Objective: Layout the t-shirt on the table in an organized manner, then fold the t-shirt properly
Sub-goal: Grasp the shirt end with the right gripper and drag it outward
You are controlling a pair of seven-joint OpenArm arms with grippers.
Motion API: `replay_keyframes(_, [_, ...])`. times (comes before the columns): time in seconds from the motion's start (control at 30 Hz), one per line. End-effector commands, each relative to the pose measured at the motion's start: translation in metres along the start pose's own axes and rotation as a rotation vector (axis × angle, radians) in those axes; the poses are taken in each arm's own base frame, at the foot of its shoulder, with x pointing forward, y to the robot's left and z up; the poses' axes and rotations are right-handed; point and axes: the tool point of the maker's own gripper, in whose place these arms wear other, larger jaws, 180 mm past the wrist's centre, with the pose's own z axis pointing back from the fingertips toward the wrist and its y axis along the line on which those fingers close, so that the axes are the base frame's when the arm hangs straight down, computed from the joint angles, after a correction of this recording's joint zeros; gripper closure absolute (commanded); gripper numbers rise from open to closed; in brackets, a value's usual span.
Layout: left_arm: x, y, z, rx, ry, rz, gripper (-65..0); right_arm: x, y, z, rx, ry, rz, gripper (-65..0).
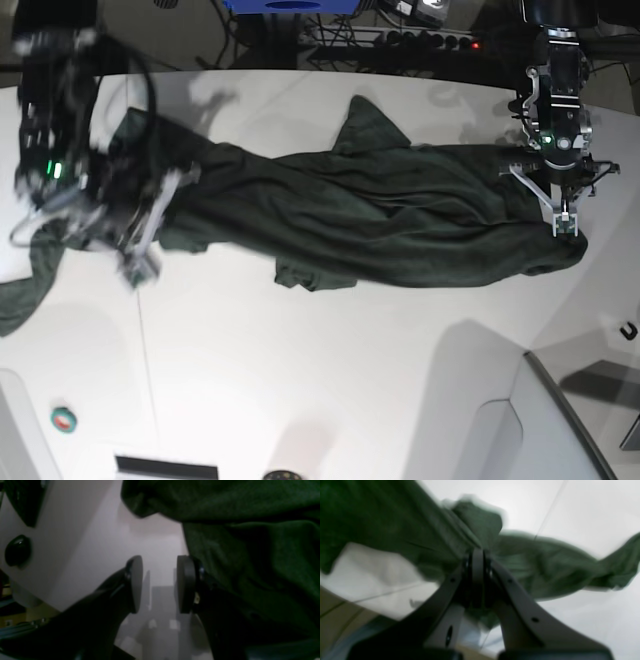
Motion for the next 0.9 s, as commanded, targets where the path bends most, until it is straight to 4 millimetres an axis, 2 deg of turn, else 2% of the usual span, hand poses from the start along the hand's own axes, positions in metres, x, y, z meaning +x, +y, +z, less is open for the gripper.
replay_keyframes(0.0, [0.016,0.013,0.0,0.035,-0.049,-0.007,-22.2,-0.002,0.007,0.006,0.011,-0.018,0.009,-0.6])
replay_keyframes(0.17, [0.019,0.015,0.0,0.042,-0.056,-0.005,-22.2,-0.065,0.054,0.005,0.115,0.06,-0.01,-0.6])
replay_keyframes(0.27, [0.022,0.034,-0.002,0.082,-0.057,0.029,-22.2,-0.098,0.079,0.005,0.175,0.124,-0.019,-0.6])
replay_keyframes(0.4, [0.021,0.048,-0.002,0.114,-0.052,0.056,-22.2,-0.129,0.086,-0.005,0.2,0.212,-0.045,-0.8])
replay_keyframes(0.5, [0.021,0.051,-0.002,0.12,-0.053,0.059,-22.2,-0.128,0.085,-0.008,0.196,0.215,-0.049,-2.6])
replay_keyframes(0.53, [0.02,0.051,-0.002,0.119,-0.052,0.058,-22.2,-0.127,0.085,-0.007,0.196,0.212,-0.048,-5.6])
replay_keyframes(0.67, [0.017,0.05,-0.002,0.119,-0.045,0.056,-22.2,-0.122,0.087,-0.001,0.195,0.195,-0.041,-24.6])
replay_keyframes(0.77, [0.015,0.052,-0.002,0.122,-0.042,0.057,-22.2,-0.111,0.084,0.007,0.183,0.156,-0.035,-25.5])
replay_keyframes(0.87, [0.015,0.052,-0.002,0.121,-0.041,0.056,-22.2,-0.097,0.069,0.01,0.14,0.111,-0.044,-25.5])
